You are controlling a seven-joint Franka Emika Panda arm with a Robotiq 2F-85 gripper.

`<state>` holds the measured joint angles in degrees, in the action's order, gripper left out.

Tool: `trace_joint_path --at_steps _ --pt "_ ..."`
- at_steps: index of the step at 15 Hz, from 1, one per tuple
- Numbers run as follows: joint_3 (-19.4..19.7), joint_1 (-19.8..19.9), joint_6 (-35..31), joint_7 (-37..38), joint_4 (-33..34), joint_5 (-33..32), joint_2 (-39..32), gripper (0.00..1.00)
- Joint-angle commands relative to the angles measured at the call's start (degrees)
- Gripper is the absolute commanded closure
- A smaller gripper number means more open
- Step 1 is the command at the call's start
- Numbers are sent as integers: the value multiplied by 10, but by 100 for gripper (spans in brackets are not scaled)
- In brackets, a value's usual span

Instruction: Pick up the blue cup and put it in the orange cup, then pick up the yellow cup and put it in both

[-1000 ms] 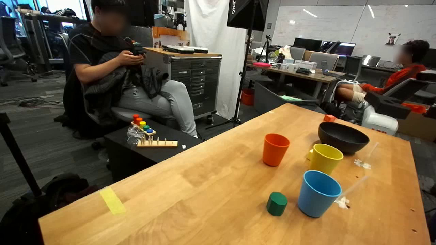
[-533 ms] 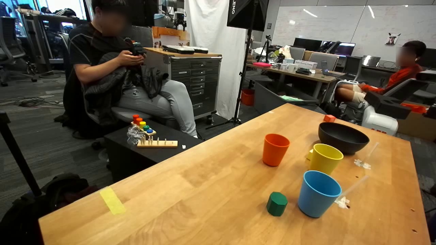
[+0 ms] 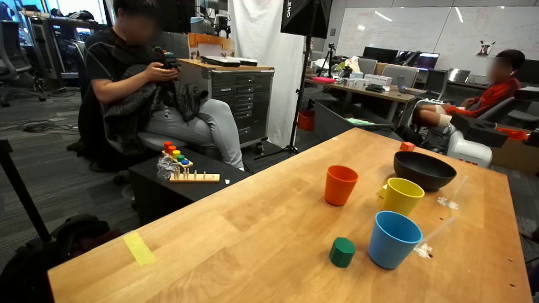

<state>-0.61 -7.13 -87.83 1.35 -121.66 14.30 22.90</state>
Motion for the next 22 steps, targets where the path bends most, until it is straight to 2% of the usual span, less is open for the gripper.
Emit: trace_joint_path --at_steps 1,10,16,22 --pt "-11 13 3 -4 2 3 -1 0" --pt "-13 16 -11 0 0 3 -3 0" --pt "-18 22 -110 5 -14 -12 -22 0" --pt "-27 23 -168 26 -32 -41 -73 0"
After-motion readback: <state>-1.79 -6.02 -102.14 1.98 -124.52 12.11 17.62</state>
